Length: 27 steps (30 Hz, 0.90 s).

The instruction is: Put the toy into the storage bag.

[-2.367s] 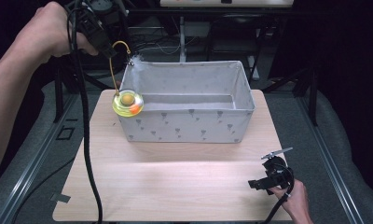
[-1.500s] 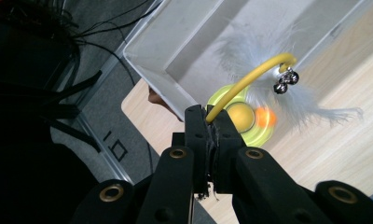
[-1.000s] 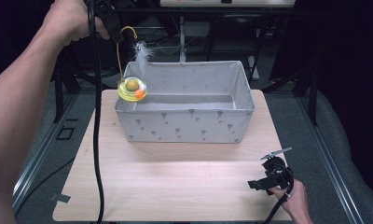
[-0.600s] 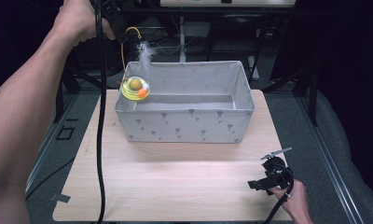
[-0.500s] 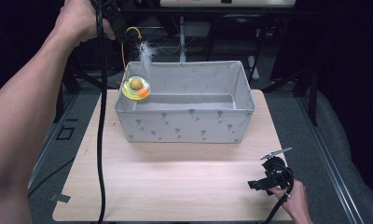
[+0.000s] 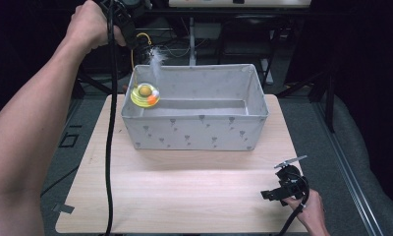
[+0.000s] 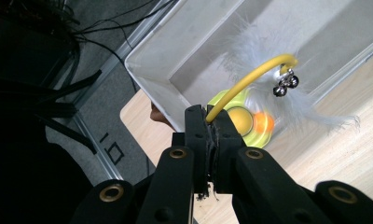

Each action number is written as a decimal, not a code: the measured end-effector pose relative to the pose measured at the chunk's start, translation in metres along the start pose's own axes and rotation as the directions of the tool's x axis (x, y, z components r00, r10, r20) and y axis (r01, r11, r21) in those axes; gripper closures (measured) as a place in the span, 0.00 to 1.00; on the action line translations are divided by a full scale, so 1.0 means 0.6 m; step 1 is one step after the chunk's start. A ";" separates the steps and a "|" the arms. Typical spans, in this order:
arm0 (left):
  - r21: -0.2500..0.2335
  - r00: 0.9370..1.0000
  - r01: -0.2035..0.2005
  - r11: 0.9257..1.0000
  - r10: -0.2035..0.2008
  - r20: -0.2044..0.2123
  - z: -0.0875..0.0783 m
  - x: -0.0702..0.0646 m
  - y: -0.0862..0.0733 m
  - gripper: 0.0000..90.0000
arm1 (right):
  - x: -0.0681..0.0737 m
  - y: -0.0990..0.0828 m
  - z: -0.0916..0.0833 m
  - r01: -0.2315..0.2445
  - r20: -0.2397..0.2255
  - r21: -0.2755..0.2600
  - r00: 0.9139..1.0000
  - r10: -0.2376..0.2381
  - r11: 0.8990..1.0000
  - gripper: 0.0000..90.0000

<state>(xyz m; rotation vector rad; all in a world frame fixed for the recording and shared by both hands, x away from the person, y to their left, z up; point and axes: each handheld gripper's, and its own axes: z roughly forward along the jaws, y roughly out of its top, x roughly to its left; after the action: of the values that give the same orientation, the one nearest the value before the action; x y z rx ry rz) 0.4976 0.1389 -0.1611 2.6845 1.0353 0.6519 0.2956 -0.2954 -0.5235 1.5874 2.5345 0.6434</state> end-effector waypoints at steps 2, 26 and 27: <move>0.001 1.000 0.007 1.000 -0.007 0.006 0.004 0.001 0.000 0.98 | 0.000 0.000 0.000 0.000 -0.001 0.001 1.000 0.000 1.000 0.14; 0.031 0.998 0.010 0.999 -0.012 0.063 0.084 -0.018 -0.005 0.98 | 0.002 -0.001 0.000 -0.010 -0.023 -0.006 1.000 0.010 1.000 0.14; 0.034 0.998 0.011 0.999 -0.013 0.069 0.093 -0.019 -0.009 0.98 | 0.002 -0.002 0.000 -0.009 -0.022 -0.008 1.000 0.009 1.000 0.14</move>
<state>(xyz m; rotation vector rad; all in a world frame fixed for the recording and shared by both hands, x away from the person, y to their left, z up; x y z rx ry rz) 0.5129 0.1344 -0.2162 2.7066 1.0528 0.5397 0.2943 -0.2950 -0.5236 1.5987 2.5384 0.6753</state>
